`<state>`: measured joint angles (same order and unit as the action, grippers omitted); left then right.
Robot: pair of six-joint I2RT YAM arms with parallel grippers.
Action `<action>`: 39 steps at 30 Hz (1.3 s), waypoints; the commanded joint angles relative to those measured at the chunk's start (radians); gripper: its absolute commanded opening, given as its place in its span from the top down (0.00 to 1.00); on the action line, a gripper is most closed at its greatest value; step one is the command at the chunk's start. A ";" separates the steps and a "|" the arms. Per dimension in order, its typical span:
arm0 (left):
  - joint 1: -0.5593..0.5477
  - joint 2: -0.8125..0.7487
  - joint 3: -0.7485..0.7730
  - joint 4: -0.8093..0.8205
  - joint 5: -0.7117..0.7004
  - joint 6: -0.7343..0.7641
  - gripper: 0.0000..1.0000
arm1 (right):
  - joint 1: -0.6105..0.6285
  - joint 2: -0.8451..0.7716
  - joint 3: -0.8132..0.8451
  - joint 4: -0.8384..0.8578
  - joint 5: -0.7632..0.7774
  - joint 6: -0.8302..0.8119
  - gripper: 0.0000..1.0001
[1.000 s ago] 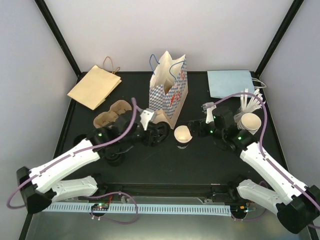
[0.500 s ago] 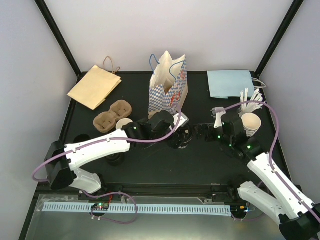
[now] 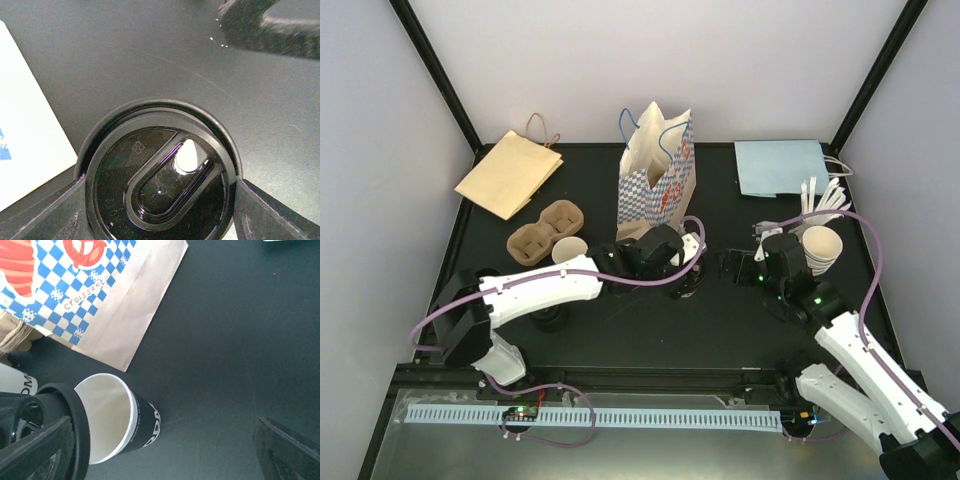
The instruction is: Pack the takeout coffee
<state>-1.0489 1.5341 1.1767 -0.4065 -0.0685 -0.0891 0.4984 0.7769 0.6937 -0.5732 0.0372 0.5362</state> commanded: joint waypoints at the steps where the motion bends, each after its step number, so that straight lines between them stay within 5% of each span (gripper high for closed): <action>1: 0.000 0.039 0.063 0.023 -0.052 0.017 0.36 | -0.004 -0.034 -0.014 0.001 0.069 0.047 0.00; 39: 0.029 0.194 0.172 -0.096 -0.066 0.030 0.36 | -0.006 0.009 -0.020 0.027 -0.025 0.005 0.00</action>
<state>-1.0271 1.7100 1.2953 -0.4660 -0.1364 -0.0628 0.4969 0.7696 0.6868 -0.5682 0.0498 0.5549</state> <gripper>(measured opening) 0.749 0.999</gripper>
